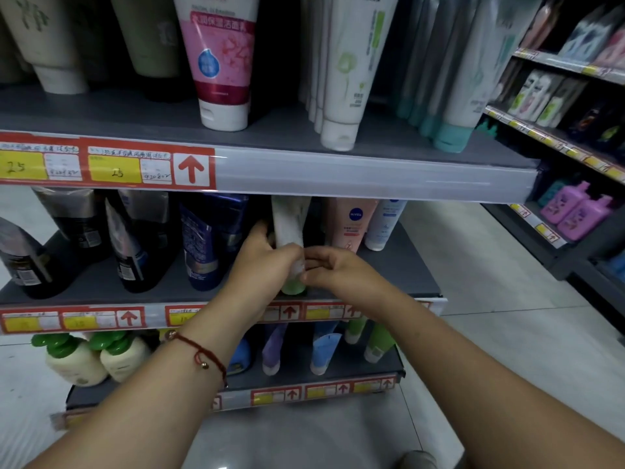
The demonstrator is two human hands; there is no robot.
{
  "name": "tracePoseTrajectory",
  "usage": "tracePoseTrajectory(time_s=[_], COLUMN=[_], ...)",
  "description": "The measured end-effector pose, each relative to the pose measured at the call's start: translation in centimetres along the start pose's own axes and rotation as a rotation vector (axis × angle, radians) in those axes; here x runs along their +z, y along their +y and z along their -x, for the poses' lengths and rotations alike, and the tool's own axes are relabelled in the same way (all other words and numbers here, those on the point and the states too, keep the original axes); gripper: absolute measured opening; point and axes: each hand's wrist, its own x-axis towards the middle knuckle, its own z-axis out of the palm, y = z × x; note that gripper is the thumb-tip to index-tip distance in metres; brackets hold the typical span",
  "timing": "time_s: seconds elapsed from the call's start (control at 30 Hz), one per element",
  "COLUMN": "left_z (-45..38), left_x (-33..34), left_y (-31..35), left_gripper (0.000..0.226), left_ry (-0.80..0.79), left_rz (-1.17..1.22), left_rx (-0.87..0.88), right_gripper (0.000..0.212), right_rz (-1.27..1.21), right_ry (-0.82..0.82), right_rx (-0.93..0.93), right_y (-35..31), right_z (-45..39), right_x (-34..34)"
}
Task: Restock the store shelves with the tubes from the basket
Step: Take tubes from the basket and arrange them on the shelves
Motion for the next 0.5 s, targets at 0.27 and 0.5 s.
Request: tracePoseTrajectory(time_s=[0.27,0.5], left_z=[-1.6,-2.8], left_x=[0.6,-0.4], left_y=[-3.6,-5.3], left_gripper=[0.04,0.033], left_ry=[0.074,0.08], left_rz=[-0.065,-0.29], left_rx=[0.119,0.17], right_gripper=[0.029,0.03], right_rz=[0.188,0.262], right_ry=[0.131,0.358], right_rx=[-0.122,-0.158], right_y=[2.3,4.2], right_z=[-3.0,-4.2], right_x=[1.7,3.5])
